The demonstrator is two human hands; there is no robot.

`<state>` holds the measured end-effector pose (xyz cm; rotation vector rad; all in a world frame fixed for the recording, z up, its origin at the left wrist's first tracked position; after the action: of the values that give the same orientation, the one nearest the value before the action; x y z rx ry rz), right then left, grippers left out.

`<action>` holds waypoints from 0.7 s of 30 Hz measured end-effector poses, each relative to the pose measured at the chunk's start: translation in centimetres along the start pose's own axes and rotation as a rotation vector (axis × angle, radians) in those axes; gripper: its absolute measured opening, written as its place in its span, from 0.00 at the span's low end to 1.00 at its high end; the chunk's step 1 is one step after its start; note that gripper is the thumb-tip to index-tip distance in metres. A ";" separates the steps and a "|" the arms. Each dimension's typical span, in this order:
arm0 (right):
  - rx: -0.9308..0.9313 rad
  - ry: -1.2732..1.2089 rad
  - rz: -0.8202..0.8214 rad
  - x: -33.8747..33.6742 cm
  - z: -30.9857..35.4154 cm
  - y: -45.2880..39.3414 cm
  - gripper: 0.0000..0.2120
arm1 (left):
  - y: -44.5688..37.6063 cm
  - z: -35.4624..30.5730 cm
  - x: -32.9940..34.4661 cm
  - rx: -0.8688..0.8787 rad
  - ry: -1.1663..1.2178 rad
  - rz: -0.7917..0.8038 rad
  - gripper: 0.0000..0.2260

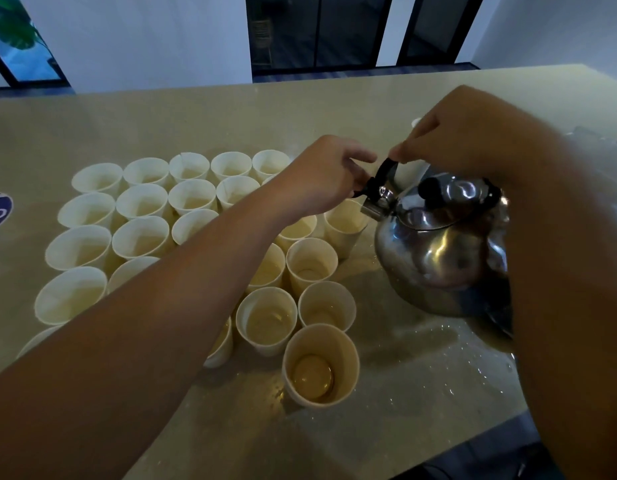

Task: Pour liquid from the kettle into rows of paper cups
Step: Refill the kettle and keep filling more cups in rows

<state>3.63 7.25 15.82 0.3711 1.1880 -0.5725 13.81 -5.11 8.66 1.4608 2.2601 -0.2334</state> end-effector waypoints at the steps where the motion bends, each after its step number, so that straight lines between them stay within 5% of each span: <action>1: 0.016 -0.026 -0.009 -0.1 -0.4 0.4 0.12 | 0.1 -0.2 0.0 0.008 0.029 0.000 0.21; 12: 0.285 -0.520 -0.127 4.0 -6.4 5.1 0.18 | 1.3 -1.2 2.7 0.027 0.021 0.085 0.20; 17: 0.361 -0.655 -0.044 6.2 -7.8 6.4 0.24 | 1.5 -0.3 4.1 0.013 -0.041 0.131 0.20; 21: 0.458 -0.776 0.004 7.1 -8.8 6.6 0.20 | 1.5 0.1 4.7 0.008 -0.048 0.129 0.18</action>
<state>2.76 15.87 5.95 0.4765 0.3030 -0.8843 13.55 -0.63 6.61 1.5810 2.1204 -0.2355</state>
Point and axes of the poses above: each hand's wrist, its own y-axis away from the middle knuckle, its own x-axis out of the palm, z = x × y, the point moved 3 cm from there along -y, towards the middle knuckle, and after that the axes turned 5 degrees about -x, right-handed, at the moved point
